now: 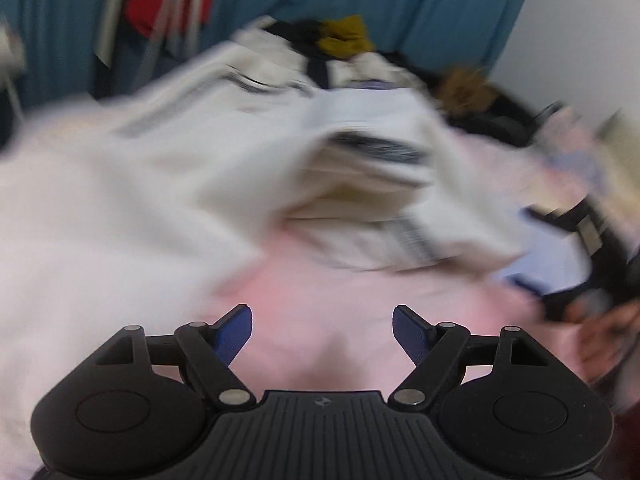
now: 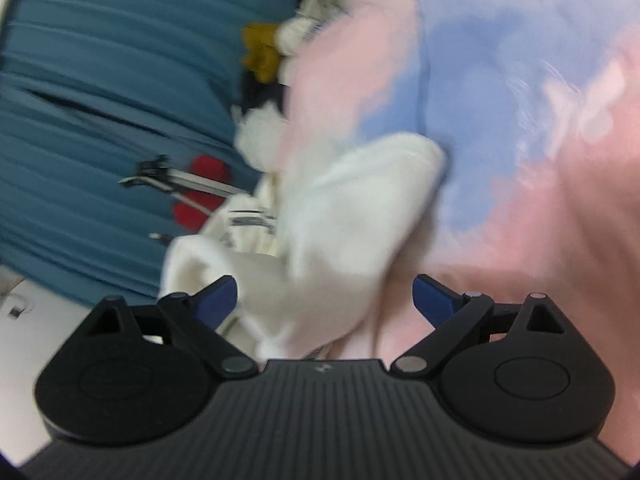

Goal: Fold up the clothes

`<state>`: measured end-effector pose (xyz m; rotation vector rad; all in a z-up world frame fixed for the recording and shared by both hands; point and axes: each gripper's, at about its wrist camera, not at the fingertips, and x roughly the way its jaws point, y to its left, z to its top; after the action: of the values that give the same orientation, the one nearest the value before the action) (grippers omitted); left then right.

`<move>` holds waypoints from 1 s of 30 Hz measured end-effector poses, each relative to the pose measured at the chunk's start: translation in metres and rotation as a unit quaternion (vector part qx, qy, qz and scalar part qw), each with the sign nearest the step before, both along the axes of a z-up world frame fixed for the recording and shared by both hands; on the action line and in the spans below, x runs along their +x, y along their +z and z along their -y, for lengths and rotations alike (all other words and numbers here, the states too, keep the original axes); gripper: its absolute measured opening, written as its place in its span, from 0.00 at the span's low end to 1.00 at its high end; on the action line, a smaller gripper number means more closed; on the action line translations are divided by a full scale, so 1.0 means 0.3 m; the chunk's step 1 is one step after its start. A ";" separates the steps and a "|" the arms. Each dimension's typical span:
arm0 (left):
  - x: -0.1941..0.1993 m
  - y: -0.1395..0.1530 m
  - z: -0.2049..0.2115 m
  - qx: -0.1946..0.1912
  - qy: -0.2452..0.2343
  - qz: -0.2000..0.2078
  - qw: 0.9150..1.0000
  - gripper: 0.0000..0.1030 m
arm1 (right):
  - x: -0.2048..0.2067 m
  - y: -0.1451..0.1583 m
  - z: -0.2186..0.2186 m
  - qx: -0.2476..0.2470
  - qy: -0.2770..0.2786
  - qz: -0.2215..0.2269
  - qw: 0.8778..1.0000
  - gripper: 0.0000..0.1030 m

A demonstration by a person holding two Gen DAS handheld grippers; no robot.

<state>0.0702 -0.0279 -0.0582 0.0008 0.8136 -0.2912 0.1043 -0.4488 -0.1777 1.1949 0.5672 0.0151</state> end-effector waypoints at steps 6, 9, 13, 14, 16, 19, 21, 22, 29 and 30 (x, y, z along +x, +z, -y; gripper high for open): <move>0.039 -0.079 -0.067 0.109 -0.010 -0.012 0.994 0.78 | 0.078 -0.039 0.010 0.026 -0.010 -0.030 0.999 0.60; 0.059 -0.144 -0.073 0.169 -0.022 -0.013 0.985 0.78 | 0.121 -0.029 0.019 0.002 -0.013 -0.036 0.999 0.20; 0.079 -0.183 -0.070 0.202 -0.035 0.004 0.979 0.78 | 0.147 0.068 0.053 -0.056 -0.033 0.009 0.998 0.09; 0.078 -0.177 -0.071 0.203 -0.037 0.007 0.978 0.78 | 0.155 0.110 0.060 -0.079 -0.040 0.026 0.996 0.09; 0.077 -0.166 -0.078 0.203 -0.040 0.011 0.978 0.78 | 0.159 0.147 0.088 -0.111 -0.061 0.037 0.991 0.08; 0.073 -0.152 -0.094 0.202 -0.045 0.011 0.978 0.78 | 0.150 0.144 0.146 -0.140 -0.104 0.022 0.984 0.08; 0.077 -0.149 -0.097 0.199 -0.052 0.009 0.979 0.78 | 0.144 0.143 0.185 -0.160 -0.132 0.013 0.978 0.08; 0.074 -0.140 -0.101 0.197 -0.057 0.007 0.979 0.78 | 0.141 0.142 0.205 -0.169 -0.146 0.008 0.975 0.08; 0.060 -0.092 -0.133 0.227 -0.103 -0.011 0.968 0.78 | 0.121 0.136 0.341 -0.235 -0.243 -0.026 0.941 0.09; 0.053 -0.084 -0.140 0.240 -0.113 -0.014 0.964 0.78 | 0.118 0.135 0.361 -0.244 -0.257 -0.030 0.935 0.09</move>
<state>0.0859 0.0140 -0.0833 0.5492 0.8973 -0.3020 0.1397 -0.5570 -0.1372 0.8252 0.2709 -0.5801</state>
